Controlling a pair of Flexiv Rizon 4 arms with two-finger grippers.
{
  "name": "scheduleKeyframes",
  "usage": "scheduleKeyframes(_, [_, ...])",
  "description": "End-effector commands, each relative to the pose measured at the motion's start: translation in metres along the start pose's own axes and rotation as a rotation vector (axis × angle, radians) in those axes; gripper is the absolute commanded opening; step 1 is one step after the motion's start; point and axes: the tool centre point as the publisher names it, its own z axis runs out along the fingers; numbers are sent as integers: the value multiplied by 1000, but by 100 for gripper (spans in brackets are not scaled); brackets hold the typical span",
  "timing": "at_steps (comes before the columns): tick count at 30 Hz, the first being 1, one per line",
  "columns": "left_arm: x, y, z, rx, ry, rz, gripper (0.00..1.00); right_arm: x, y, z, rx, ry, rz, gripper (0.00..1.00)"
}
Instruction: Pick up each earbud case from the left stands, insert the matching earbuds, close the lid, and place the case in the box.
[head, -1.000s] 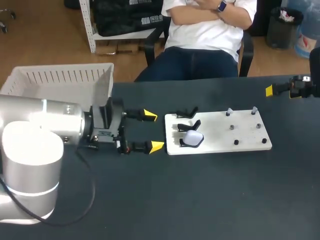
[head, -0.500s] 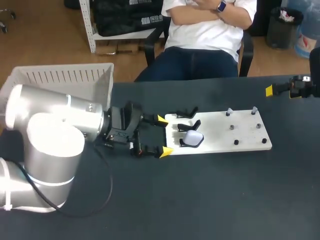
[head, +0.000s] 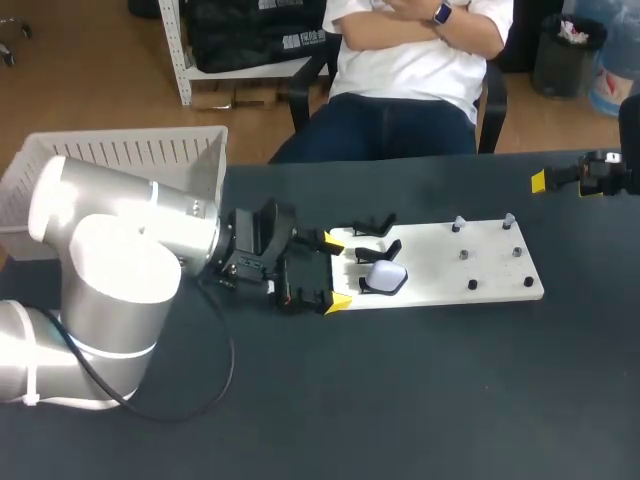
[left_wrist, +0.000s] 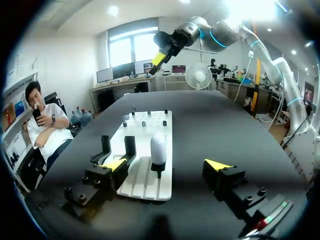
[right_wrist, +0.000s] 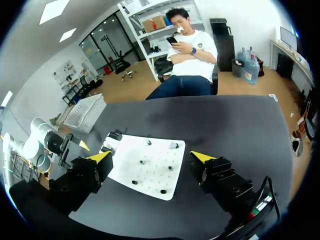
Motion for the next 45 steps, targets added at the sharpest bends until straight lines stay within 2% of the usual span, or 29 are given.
scheduleKeyframes(1, [0, 1, 1, 5, 5, -1, 100, 0, 0, 0, -1, 0, -1, 100])
scheduleKeyframes(5, [0, 1, 1, 5, 5, -1, 100, 0, 0, 0, -1, 0, -1, 100])
scheduleKeyframes(13, [-8, 5, 23, -2, 33, -9, 100, 0, 0, 0, -1, 0, -1, 100])
scheduleKeyframes(29, [1, 7, 51, 27, 45, -32, 100, 0, 0, 0, -1, 0, -1, 100])
scheduleKeyframes(33, [2, 8, 56, 28, 35, -45, 89, 0, 0, 0, -1, 0, -1, 100])
scheduleKeyframes(41, [2, 8, 60, 25, 29, -59, 79, 0, 0, 0, -1, 0, -1, 100])
scheduleKeyframes(45, [3, 7, 62, 18, 26, -66, 63, 0, 0, 0, -1, 0, -1, 100])
